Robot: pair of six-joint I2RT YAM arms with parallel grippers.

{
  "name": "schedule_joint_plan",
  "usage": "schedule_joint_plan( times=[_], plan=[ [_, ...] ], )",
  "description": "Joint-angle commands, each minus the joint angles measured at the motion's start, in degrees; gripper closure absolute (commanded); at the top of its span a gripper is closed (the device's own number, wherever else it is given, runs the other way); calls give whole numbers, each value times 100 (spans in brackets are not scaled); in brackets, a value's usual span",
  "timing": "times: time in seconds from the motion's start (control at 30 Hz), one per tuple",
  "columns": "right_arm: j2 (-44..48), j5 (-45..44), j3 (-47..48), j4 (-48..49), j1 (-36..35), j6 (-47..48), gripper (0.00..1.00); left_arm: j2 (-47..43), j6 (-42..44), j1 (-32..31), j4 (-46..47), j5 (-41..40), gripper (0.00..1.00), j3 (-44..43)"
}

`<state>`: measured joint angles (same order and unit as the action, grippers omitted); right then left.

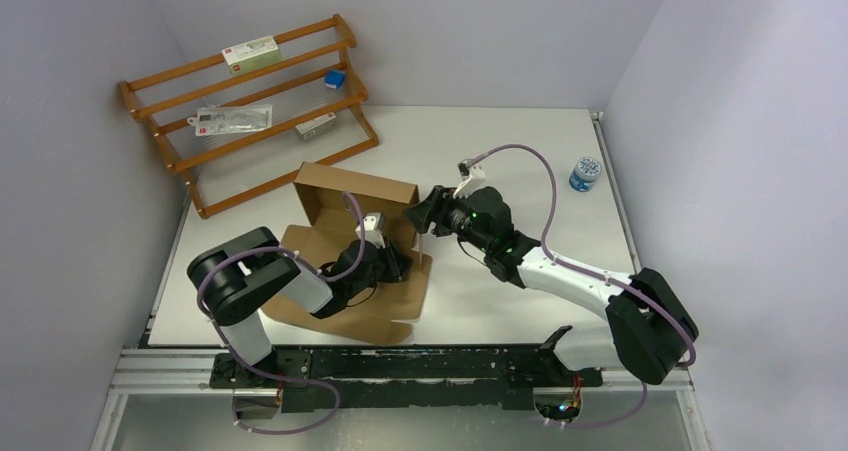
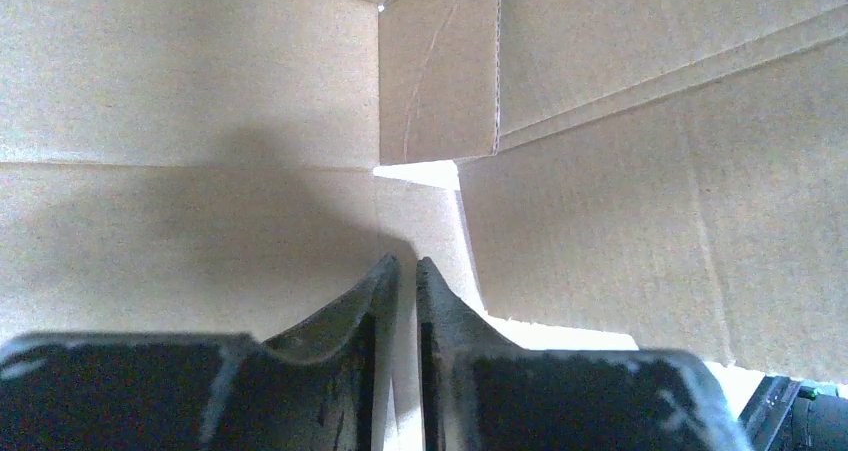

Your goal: Fold the paper box

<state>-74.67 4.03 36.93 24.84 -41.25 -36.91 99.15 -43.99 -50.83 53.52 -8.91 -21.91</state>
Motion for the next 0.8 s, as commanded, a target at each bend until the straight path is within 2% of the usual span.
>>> schedule_joint_plan(
  times=[0.0, 0.23, 0.37, 0.63, 0.77],
  plan=[
    [-88, 63, -131, 122, 26, -213, 37, 117, -5, -154, -192, -95, 80, -22],
    [-237, 462, -24, 442, 22, -736, 38, 460, -22, -164, 179, -102, 82, -110],
    [-131, 578, -82, 608, 23, -702, 37, 455, 54, -182, 314, -145, 80, -88],
    [-399, 1100, -233, 1109, 186, -481, 35, 163, 265, -180, 274, -298, 75, 68],
    [-557, 1113, -236, 1241, 239, -472, 35, -6, 348, -180, 481, -339, 69, 297]
  ],
)
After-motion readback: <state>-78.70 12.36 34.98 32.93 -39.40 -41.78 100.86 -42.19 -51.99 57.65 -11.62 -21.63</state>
